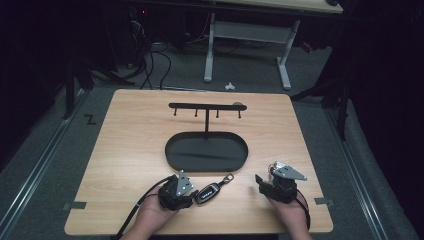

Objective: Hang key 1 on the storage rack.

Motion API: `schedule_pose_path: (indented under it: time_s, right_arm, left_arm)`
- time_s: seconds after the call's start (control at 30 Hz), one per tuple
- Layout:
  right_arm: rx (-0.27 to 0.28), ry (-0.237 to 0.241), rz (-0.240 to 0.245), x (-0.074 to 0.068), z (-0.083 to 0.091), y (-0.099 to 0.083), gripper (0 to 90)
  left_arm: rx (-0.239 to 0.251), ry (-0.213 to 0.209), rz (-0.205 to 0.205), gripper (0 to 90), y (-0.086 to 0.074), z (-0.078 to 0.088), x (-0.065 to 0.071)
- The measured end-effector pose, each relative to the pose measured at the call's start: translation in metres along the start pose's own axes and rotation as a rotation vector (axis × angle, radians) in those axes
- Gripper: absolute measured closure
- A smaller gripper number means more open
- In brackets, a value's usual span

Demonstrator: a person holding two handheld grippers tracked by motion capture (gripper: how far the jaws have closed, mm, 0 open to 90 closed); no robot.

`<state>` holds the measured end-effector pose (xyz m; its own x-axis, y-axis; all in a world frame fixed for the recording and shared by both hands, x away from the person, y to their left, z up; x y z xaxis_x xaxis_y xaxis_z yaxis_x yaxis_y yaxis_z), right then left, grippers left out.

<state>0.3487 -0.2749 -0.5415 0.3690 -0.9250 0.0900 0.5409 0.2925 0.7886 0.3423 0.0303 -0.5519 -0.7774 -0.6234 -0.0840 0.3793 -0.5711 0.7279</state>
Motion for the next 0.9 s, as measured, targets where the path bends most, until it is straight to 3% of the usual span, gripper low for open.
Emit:
schedule_pose_path:
  time_s: [0.2, 0.6, 0.73, 0.8, 0.9]
  right_arm:
    - [-0.003, 0.006, -0.008, -0.002, -0.001, -0.001, 35.1]
    - [-0.007, 0.013, 0.005, -0.005, -0.002, 0.000, 35.1]
    - [-0.008, 0.022, 0.013, -0.009, -0.003, 0.000, 35.0]
    - [-0.010, 0.030, 0.009, -0.012, -0.003, 0.000, 34.9]
    - [-0.008, 0.063, 0.021, -0.024, -0.003, 0.002, 33.5]
  left_arm:
    - [-0.010, -0.018, -0.037, 49.2, 0.001, -0.002, 0.012]
    - [0.007, -0.076, -0.118, 47.2, 0.014, -0.008, 0.053]
    - [0.003, -0.076, -0.140, 45.5, 0.015, -0.013, 0.061]
    - [0.008, -0.069, -0.139, 44.8, 0.016, -0.014, 0.061]
    - [0.037, -0.057, -0.095, 43.5, 0.019, -0.009, 0.051]
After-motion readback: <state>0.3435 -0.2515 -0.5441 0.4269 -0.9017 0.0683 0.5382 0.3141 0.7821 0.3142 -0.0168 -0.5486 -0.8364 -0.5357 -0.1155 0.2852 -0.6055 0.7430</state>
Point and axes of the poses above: each handheld gripper's, and its own axes: z roughly backward along the jaws, y roughly out of its top, x roughly to its right, the point moved 5 cm from there along -z, roughly forward along the jaws, and after that the axes turned 5 degrees about z, right-handed, at the moved point
